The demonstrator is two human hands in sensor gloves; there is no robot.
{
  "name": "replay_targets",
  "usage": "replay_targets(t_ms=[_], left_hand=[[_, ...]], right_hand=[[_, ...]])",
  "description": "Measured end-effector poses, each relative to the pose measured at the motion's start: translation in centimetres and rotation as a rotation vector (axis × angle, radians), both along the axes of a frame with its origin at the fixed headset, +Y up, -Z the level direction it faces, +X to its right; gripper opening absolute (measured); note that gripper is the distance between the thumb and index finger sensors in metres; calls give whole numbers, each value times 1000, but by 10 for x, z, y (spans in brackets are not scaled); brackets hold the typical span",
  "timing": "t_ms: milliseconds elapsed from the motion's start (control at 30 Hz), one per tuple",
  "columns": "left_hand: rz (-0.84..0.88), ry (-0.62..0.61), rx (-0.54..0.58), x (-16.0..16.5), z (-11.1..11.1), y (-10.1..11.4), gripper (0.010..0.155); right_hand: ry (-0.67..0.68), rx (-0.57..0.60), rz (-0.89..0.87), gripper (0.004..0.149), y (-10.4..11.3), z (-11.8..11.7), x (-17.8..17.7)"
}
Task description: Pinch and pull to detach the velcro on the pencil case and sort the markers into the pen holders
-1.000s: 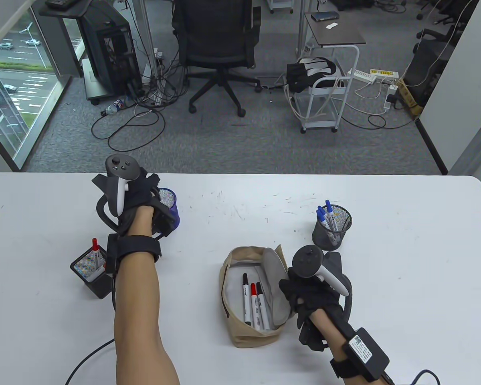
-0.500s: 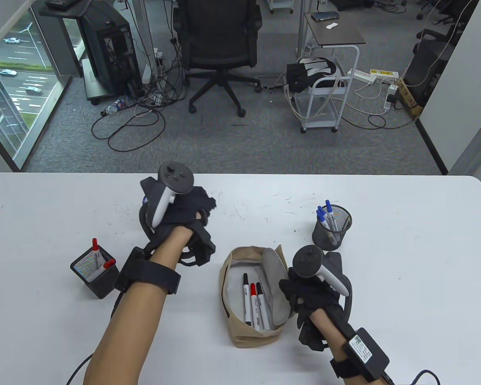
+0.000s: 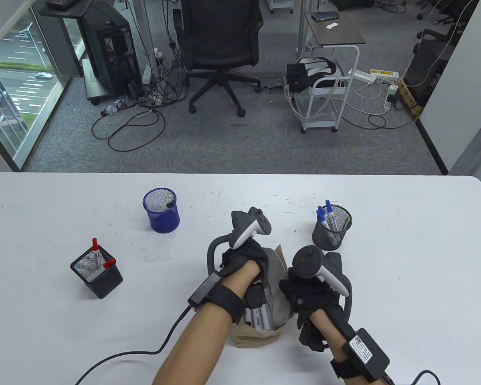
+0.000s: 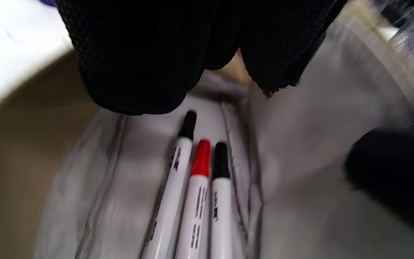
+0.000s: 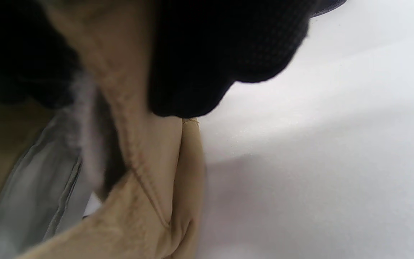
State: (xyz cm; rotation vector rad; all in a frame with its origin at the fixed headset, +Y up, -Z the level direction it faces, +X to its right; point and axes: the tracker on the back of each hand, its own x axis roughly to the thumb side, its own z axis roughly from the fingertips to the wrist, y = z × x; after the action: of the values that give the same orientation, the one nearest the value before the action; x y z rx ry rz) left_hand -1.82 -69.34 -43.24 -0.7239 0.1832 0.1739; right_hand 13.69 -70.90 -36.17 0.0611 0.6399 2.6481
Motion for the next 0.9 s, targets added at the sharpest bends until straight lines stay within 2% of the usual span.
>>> replay_targets(t_ms=[167, 200, 233, 367, 467, 500, 533, 667, 767, 833, 900], left_hand=[[-109, 51, -127, 4, -8, -45, 79], [-151, 49, -106, 7, -9, -44, 79], [-190, 48, -40, 8, -10, -46, 79], [-267, 46, -45, 12, -9, -52, 76], [-307, 35, -6, 14, -9, -56, 74], [-304, 39, -13, 15, -18, -71, 74], [-304, 42, -10, 15, -18, -72, 74], [-319, 21, -4, 15, -17, -73, 74], [-252, 16, 9, 8, -15, -64, 73], [-149, 30, 51, 0, -15, -49, 73], [37, 50, 105, -15, -17, -22, 69]], right_hand=[[1, -4, -9, 58, 0, 0, 0], [2, -4, -9, 58, 0, 0, 0], [4, 0, -5, 58, 0, 0, 0], [7, 5, 0, 58, 0, 0, -2], [6, 5, 2, 58, 0, 0, -1], [6, 4, 2, 58, 0, 0, -1], [5, 4, 1, 58, 0, 0, -1], [4, 5, 5, 58, 0, 0, -1], [1, 3, 5, 58, 0, 0, -1], [0, 3, 5, 58, 0, 0, -1], [2, 5, 7, 58, 0, 0, -1]])
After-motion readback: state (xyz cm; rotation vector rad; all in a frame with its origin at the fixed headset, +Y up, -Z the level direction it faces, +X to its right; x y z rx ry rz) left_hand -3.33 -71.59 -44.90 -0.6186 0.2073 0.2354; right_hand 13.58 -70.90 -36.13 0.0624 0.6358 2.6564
